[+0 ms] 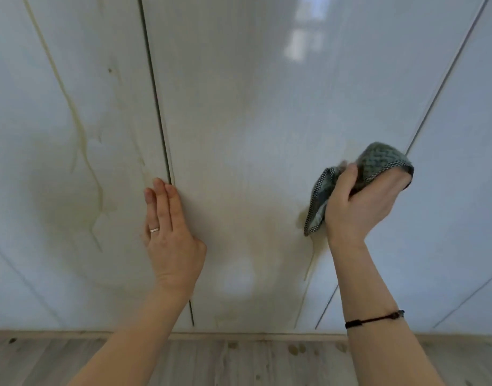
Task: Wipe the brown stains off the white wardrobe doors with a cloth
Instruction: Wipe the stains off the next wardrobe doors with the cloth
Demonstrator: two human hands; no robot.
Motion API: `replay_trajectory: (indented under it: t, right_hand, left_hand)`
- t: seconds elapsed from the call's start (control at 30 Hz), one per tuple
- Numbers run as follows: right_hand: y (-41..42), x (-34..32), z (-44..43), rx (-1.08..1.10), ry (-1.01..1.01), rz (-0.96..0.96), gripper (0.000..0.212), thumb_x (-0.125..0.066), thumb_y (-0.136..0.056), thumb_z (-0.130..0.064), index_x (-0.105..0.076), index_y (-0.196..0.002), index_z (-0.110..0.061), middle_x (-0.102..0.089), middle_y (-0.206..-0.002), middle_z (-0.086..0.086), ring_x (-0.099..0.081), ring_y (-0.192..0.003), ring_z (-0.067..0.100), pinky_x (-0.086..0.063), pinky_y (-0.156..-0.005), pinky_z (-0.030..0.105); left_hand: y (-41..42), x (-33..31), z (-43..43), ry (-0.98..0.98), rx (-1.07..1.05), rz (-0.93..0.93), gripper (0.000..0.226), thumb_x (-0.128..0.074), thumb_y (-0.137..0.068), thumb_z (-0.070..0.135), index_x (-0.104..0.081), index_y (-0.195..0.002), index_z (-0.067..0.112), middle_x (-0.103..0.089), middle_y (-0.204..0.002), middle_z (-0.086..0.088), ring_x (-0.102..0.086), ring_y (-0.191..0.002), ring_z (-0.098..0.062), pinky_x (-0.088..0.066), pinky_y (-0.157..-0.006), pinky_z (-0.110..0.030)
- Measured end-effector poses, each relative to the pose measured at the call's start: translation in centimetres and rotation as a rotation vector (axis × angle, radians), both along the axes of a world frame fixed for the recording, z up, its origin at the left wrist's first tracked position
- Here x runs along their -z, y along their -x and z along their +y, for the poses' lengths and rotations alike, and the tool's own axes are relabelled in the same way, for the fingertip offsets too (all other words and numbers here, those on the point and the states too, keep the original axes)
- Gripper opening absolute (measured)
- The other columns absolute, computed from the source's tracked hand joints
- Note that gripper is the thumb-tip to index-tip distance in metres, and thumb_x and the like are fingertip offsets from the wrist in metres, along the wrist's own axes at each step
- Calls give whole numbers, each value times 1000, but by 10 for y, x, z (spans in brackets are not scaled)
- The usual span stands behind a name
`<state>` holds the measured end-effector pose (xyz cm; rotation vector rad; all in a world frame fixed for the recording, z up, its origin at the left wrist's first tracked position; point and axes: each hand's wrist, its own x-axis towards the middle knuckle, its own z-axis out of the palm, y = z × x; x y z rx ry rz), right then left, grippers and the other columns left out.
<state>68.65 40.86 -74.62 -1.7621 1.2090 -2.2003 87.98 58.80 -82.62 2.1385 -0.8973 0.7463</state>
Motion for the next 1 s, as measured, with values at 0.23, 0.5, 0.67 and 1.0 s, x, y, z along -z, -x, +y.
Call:
replay_trajectory:
  t: [0.23, 0.5, 0.67, 1.0]
  right_hand:
    - [3, 31, 24, -4, -125, 405, 65, -60, -93, -40, -38, -140, -1, -45, -122, 20, -46, -103, 28, -43, -78, 32]
    - [20, -1, 1, 214, -332, 3, 36, -35, -105, -44, -48, -98, -11, -61, -82, 5, -62, -76, 31, -40, -63, 33]
    - [-38, -7, 50, 64, -115, 375, 40, -41, -103, -39, -51, -130, -11, -68, -105, 16, -67, -81, 38, -50, -65, 40]
    - [-46, 20, 62, -39, 48, 654, 29, -60, -94, -28, -61, -124, -26, -70, -88, 7, -66, -61, 31, -45, -48, 32]
  left_hand:
    - [-4, -1, 6, 9, 76, 12, 102, -54, -65, -9, -17, -159, 8, -11, -168, -5, -11, -154, -24, -38, -93, -46]
    - [-16, 1, 19, -57, 140, -76, 94, -46, -70, -6, -18, -159, 8, -8, -168, -4, -12, -154, -23, -37, -94, -43]
    - [-12, -3, 23, -72, 132, -84, 100, -52, -66, -9, -19, -159, 8, -9, -168, -5, -12, -154, -23, -40, -93, -42]
    - [1, -9, 23, -111, 109, -17, 98, -53, -66, -6, -21, -158, 5, -10, -168, -8, -11, -154, -26, -45, -96, -47]
